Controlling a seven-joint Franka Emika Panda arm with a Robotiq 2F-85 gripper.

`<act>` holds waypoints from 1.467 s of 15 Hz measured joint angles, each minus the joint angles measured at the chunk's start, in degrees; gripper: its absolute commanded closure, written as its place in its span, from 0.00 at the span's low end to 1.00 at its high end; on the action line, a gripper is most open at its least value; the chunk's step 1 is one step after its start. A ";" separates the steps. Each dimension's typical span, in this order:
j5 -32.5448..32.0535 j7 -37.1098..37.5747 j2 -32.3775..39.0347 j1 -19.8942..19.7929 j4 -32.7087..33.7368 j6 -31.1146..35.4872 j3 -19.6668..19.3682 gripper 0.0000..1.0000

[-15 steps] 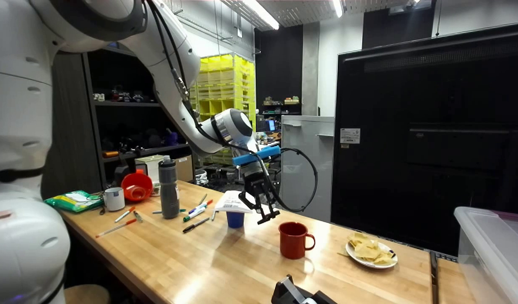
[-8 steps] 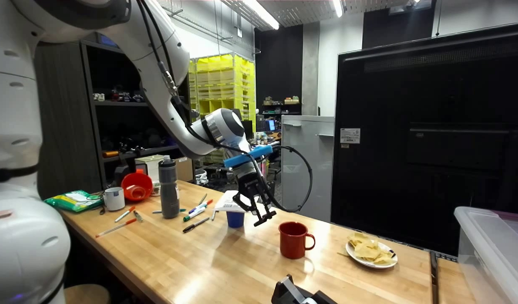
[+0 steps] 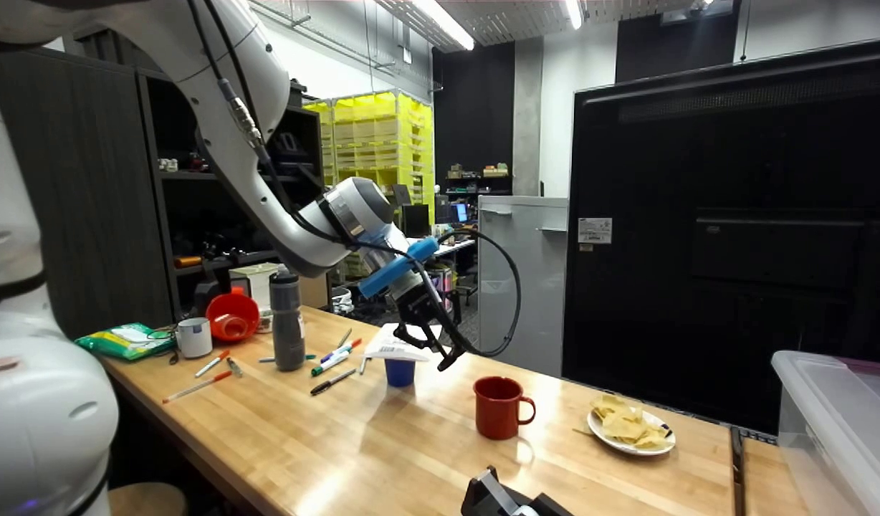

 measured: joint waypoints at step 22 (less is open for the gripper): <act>-22.50 38.60 -6.28 -0.34 -8.10 -6.52 0.11 0.94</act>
